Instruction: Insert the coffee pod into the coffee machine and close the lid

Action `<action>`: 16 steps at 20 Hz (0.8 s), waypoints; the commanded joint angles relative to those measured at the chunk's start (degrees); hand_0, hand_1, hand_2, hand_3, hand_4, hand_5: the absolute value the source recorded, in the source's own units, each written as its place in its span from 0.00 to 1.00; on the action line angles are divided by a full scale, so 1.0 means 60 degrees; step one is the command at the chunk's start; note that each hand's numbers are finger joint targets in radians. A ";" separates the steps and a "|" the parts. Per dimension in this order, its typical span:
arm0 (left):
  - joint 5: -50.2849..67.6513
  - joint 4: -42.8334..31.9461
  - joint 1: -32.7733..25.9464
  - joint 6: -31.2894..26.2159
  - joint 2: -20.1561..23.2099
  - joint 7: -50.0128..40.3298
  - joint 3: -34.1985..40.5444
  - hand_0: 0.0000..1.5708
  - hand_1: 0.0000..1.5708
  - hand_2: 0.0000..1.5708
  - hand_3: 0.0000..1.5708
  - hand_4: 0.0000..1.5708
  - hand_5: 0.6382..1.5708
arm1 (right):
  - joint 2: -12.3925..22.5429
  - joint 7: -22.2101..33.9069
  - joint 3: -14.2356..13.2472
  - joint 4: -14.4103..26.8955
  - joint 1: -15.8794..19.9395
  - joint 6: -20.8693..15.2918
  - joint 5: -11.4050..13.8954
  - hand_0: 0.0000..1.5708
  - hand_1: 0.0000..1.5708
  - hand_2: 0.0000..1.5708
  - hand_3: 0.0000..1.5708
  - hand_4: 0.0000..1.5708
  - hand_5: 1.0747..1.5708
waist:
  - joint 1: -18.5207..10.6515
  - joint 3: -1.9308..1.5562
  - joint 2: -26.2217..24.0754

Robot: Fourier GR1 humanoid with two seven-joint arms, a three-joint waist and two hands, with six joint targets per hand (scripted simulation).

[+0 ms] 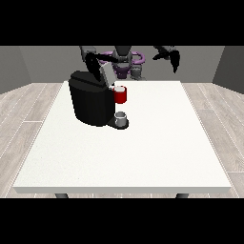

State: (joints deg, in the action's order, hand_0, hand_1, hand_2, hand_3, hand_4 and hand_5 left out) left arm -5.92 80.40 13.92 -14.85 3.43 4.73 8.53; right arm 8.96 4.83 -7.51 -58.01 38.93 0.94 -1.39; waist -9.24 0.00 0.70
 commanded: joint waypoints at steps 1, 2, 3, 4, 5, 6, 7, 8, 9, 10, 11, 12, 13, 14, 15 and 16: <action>-0.0015 -0.0410 -0.0423 -0.0004 0.0440 0.0957 0.0341 0.00 0.00 0.00 0.00 0.20 1.00 | 0.0055 0.0094 0.0197 -0.0129 0.0376 0.0098 0.0135 0.00 0.00 0.00 0.00 0.13 1.00 | 0.0230 0.0003 0.0381; -0.0021 -0.0158 -0.0056 0.0219 0.0445 0.0089 0.0299 0.00 0.00 0.00 0.00 0.19 1.00 | -0.0285 -0.0173 0.0423 -0.0137 0.0095 0.0060 0.0216 0.00 0.00 0.00 0.00 0.10 1.00 | 0.0386 0.0001 0.0174; -0.0208 0.0544 -0.0625 0.0195 0.0110 0.0044 -0.0225 0.00 0.00 0.00 0.00 0.22 1.00 | 0.0401 -0.0128 0.0017 0.0314 0.0248 0.0409 0.0108 0.00 0.00 0.00 0.00 0.08 1.00 | -0.0062 -0.0001 0.0112; -0.0059 0.0318 -0.0174 0.0159 0.0084 -0.0128 -0.0186 0.00 0.00 0.00 0.00 0.22 1.00 | -0.0041 -0.0138 0.0291 0.0239 0.0717 -0.0237 0.0462 0.00 0.00 0.00 0.00 0.13 1.00 | -0.0109 0.0000 0.0350; 0.0018 0.0209 0.0164 0.0042 0.0344 -0.0260 0.0002 0.00 0.00 0.00 0.00 0.23 1.00 | -0.0108 0.0211 0.0348 0.0127 0.1202 -0.0425 0.0527 0.00 0.00 0.00 0.00 0.14 1.00 | -0.0191 0.0001 0.0353; 0.0039 0.0237 0.0547 0.0202 0.0387 -0.0221 0.0102 0.00 0.00 0.00 0.00 0.22 1.00 | -0.0038 -0.0406 0.0329 0.0284 0.1160 -0.0031 0.0433 0.00 0.00 0.00 0.00 0.10 1.00 | -0.0116 0.0000 0.0844; 0.0068 0.0236 0.0307 0.0280 0.0196 -0.0581 0.0012 0.00 0.00 0.00 0.00 0.22 1.00 | 0.0054 0.0046 0.0522 0.0240 0.1274 -0.0016 0.0636 0.00 0.00 0.00 0.00 0.07 1.00 | -0.0099 0.0001 0.0450; -0.0025 0.0092 -0.0009 0.0004 0.0349 -0.0026 -0.0076 0.00 0.00 0.00 0.00 0.22 1.00 | 0.0036 0.0356 0.0478 0.0178 0.1708 -0.0129 0.0605 0.00 0.00 0.00 0.00 0.08 1.00 | -0.0338 0.0003 0.0500; -0.0246 0.0288 -0.0113 0.0204 0.0141 0.0046 -0.0335 0.00 0.00 0.00 0.00 0.23 1.00 | -0.0021 0.0071 0.0612 0.0307 0.1510 -0.0251 0.0834 0.00 0.00 0.00 0.00 0.03 1.00 | -0.0382 0.0002 0.0598; -0.0084 -0.0131 0.0078 0.0208 0.0382 0.0141 0.0063 0.00 0.00 0.00 0.00 0.23 1.00 | 0.0094 0.0719 0.0486 -0.0026 0.2004 -0.0040 0.0537 0.00 0.00 0.00 0.00 0.07 1.00 | -0.0130 0.0004 0.0509; -0.0204 0.0001 0.0328 0.0351 0.0291 0.0442 -0.0053 0.00 0.00 0.00 0.00 0.24 1.00 | 0.0282 -0.0172 0.0500 0.0090 0.1932 0.0232 0.0619 0.00 0.00 0.00 0.00 0.07 1.00 | -0.0249 0.0002 0.1214; -0.0357 0.0435 0.0210 0.0455 0.0051 -0.0065 -0.0422 0.00 0.00 0.00 0.00 0.23 1.00 | 0.0457 0.0172 0.0347 0.0310 0.2049 0.0194 0.0604 0.00 0.00 0.00 0.00 0.00 1.00 | -0.0401 0.0000 0.0802; -0.0235 0.0487 -0.0397 -0.0056 0.0181 0.0106 -0.0562 0.00 0.00 0.00 0.00 0.24 1.00 | 0.0028 0.0292 0.0486 0.0318 0.1832 -0.0318 0.0771 0.00 0.00 0.00 0.00 0.00 1.00 | -0.0752 0.0001 0.0491; -0.0208 0.0238 0.0139 0.0209 0.0107 0.0001 -0.0423 0.00 0.00 0.00 0.00 0.26 1.00 | 0.0097 0.0065 0.0585 0.0225 0.2090 -0.0033 0.0777 0.00 0.00 0.00 0.00 0.00 1.00 | -0.0435 0.0001 0.0906; -0.0277 0.0381 -0.0025 0.0141 0.0203 0.0226 -0.0457 0.00 0.00 0.00 0.00 0.25 1.00 | -0.0057 -0.0219 0.0691 0.0268 0.1873 -0.0059 0.0843 0.00 0.00 0.00 0.00 0.00 1.00 | -0.0705 0.0001 0.1042; -0.0130 0.0107 0.0257 0.0250 0.0139 0.0235 -0.0279 0.00 0.00 0.00 0.00 0.23 1.00 | -0.0084 0.0309 0.0637 0.0126 0.2411 -0.0148 0.0765 0.00 0.00 0.00 0.00 0.00 1.00 | -0.0562 0.0003 0.1049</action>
State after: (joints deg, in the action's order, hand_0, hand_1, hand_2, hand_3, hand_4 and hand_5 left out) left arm -7.03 81.82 14.36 -13.69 4.51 5.42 6.70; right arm 10.08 8.00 -5.28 -57.06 49.09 -0.43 2.49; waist -11.27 -0.27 5.64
